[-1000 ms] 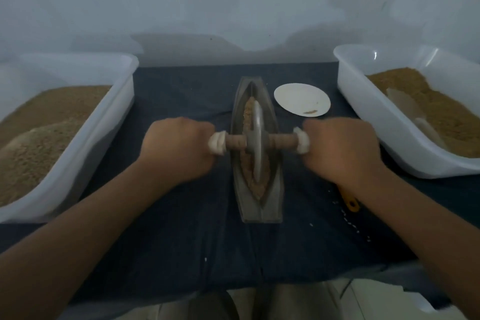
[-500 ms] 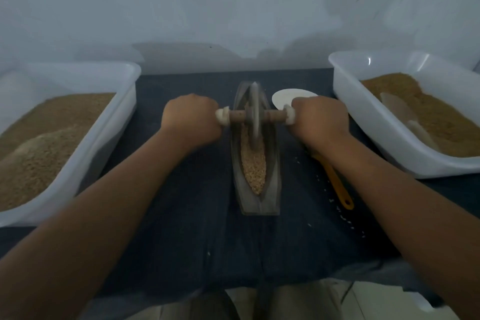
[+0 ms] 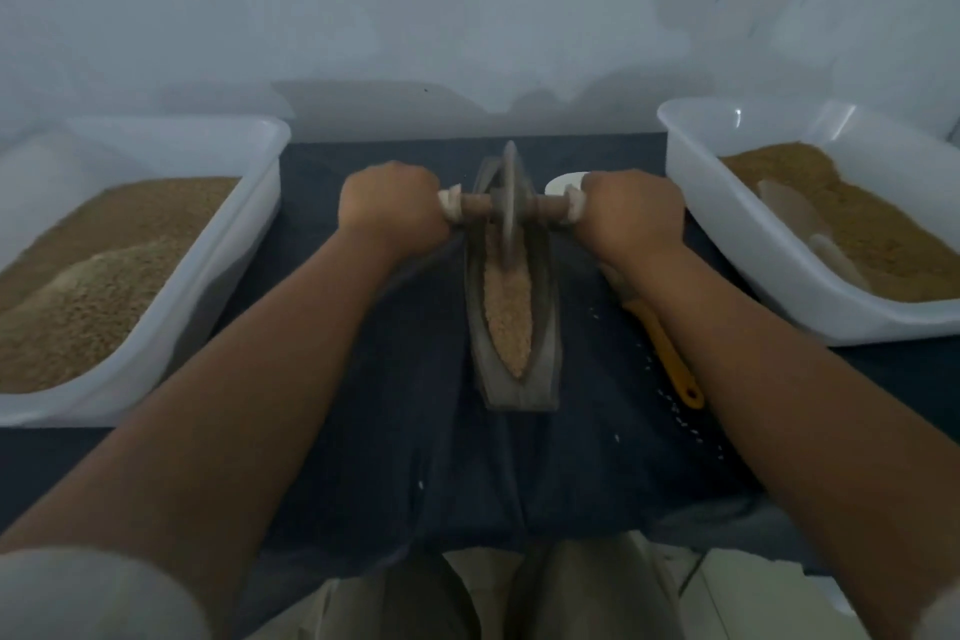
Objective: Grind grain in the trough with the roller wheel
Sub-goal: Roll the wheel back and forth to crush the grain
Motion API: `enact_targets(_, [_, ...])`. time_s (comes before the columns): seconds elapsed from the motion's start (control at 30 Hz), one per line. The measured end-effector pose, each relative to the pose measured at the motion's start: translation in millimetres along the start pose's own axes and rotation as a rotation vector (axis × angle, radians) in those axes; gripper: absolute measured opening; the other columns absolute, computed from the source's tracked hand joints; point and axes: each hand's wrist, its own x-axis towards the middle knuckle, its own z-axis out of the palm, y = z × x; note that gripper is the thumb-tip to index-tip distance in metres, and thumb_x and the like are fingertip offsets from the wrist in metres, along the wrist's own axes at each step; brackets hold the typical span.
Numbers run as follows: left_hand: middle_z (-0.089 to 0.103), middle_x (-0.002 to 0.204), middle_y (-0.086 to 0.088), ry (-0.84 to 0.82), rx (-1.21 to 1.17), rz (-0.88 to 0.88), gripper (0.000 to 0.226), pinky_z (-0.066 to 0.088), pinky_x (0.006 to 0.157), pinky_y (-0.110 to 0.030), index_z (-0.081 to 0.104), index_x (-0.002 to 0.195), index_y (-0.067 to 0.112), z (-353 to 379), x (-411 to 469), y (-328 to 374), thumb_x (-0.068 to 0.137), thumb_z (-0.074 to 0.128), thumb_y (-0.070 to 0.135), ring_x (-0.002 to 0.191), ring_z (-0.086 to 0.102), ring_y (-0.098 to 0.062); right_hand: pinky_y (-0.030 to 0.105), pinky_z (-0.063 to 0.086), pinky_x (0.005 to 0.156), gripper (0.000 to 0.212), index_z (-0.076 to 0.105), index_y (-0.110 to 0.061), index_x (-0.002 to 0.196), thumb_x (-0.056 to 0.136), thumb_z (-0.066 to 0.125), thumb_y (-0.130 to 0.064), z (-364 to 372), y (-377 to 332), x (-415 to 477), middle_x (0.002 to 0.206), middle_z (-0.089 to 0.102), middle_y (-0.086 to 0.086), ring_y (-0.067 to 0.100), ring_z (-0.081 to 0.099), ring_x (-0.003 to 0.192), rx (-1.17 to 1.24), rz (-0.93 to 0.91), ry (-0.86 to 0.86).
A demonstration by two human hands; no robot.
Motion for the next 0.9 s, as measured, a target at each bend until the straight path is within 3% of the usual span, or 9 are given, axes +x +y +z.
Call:
enact_targets(0.13, [0.051, 0.065, 0.007, 0.001, 0.073, 0.118, 0.029, 0.042, 0.06, -0.032, 0.048, 0.064, 0.025, -7.5, -25.2, -1.3, 0.079, 0.06, 0.048, 0.06, 0.051, -0.024, 0.031, 0.039, 0.056, 0.039, 0.048, -0.027, 0.069, 0.103, 0.045, -0.046, 1.5, 6.6, -31.2, 0.064, 0.052, -0.007, 0.02, 0.055, 0.06, -0.047, 0.011, -0.086])
enact_targets(0.3, [0.033, 0.052, 0.014, 0.155, -0.015, 0.206, 0.047, 0.022, 0.05, -0.023, 0.027, 0.06, 0.031, 7.8, -109.4, -21.1, 0.079, 0.067, 0.047, 0.045, 0.033, -0.018, 0.022, 0.019, 0.045, 0.04, 0.029, -0.034, 0.062, 0.094, 0.04, -0.056, -22.3, 12.2, -88.1, 0.048, 0.032, -0.014, 0.006, 0.03, 0.039, 0.0, -0.234, 0.127])
enact_targets(0.37, [0.031, 0.051, 0.015, 0.186, -0.074, 0.18, 0.048, 0.019, 0.05, -0.021, 0.025, 0.059, 0.032, 18.9, -113.4, -23.7, 0.08, 0.067, 0.044, 0.042, 0.033, -0.017, 0.023, 0.025, 0.045, 0.04, 0.031, -0.032, 0.062, 0.094, 0.04, -0.054, -21.4, 12.6, -81.3, 0.05, 0.035, -0.012, 0.011, 0.035, 0.039, 0.002, -0.259, 0.098])
enact_targets(0.5, [0.043, 0.056, 0.011, 0.151, -0.035, 0.066, 0.036, 0.032, 0.051, -0.026, 0.04, 0.06, 0.027, 25.7, -54.8, -15.0, 0.085, 0.056, 0.049, 0.048, 0.042, -0.018, 0.03, 0.036, 0.05, 0.038, 0.046, -0.024, 0.067, 0.101, 0.051, -0.04, -5.6, 5.0, -36.5, 0.058, 0.043, -0.006, 0.021, 0.046, 0.05, -0.107, -0.095, 0.048])
enact_targets(0.63, [0.055, 0.068, 0.006, 0.011, -0.027, 0.001, 0.035, 0.045, 0.061, -0.032, 0.052, 0.066, 0.025, 11.8, -8.4, -6.3, 0.083, 0.057, 0.055, 0.062, 0.055, -0.024, 0.029, 0.035, 0.051, 0.047, 0.035, -0.025, 0.058, 0.082, 0.072, -0.013, -8.8, -5.2, -8.5, 0.054, 0.035, -0.007, 0.014, 0.032, 0.047, -0.012, -0.041, 0.002])
enact_targets(0.7, [0.057, 0.067, 0.006, -0.002, -0.024, 0.023, 0.033, 0.046, 0.06, -0.032, 0.053, 0.065, 0.025, 8.2, -23.6, -5.8, 0.083, 0.055, 0.053, 0.061, 0.056, -0.023, 0.037, 0.048, 0.058, 0.032, 0.05, -0.021, 0.064, 0.089, 0.067, -0.014, -10.9, -1.4, -17.5, 0.06, 0.049, 0.0, 0.022, 0.047, 0.055, 0.036, -0.065, -0.047])
enact_targets(0.77, [0.049, 0.062, 0.009, 0.041, 0.002, 0.075, 0.03, 0.04, 0.055, -0.029, 0.047, 0.064, 0.026, 10.3, -58.9, -10.4, 0.081, 0.055, 0.049, 0.056, 0.053, -0.022, 0.041, 0.053, 0.059, 0.029, 0.058, -0.018, 0.073, 0.098, 0.055, -0.032, -12.5, 5.0, -40.4, 0.065, 0.056, 0.002, 0.026, 0.055, 0.059, -0.03, -0.092, -0.042])
enact_targets(0.83, [0.035, 0.055, 0.012, 0.15, 0.028, 0.152, 0.038, 0.024, 0.049, -0.023, 0.037, 0.063, 0.029, 9.2, -99.8, -17.1, 0.078, 0.065, 0.048, 0.047, 0.041, -0.021, 0.029, 0.037, 0.045, 0.037, 0.046, -0.027, 0.066, 0.096, 0.049, -0.048, -19.2, 8.7, -70.5, 0.054, 0.042, -0.008, 0.017, 0.043, 0.046, -0.077, -0.172, 0.078])
enact_targets(0.9, [0.026, 0.052, 0.013, 0.23, 0.026, 0.193, 0.049, 0.009, 0.051, -0.018, 0.03, 0.063, 0.031, 6.7, -125.5, -21.7, 0.074, 0.076, 0.045, 0.042, 0.025, -0.016, 0.02, 0.02, 0.045, 0.038, 0.033, -0.031, 0.062, 0.088, 0.048, -0.054, -25.8, 11.1, -90.8, 0.05, 0.03, -0.013, 0.009, 0.031, 0.042, -0.053, -0.237, 0.142])
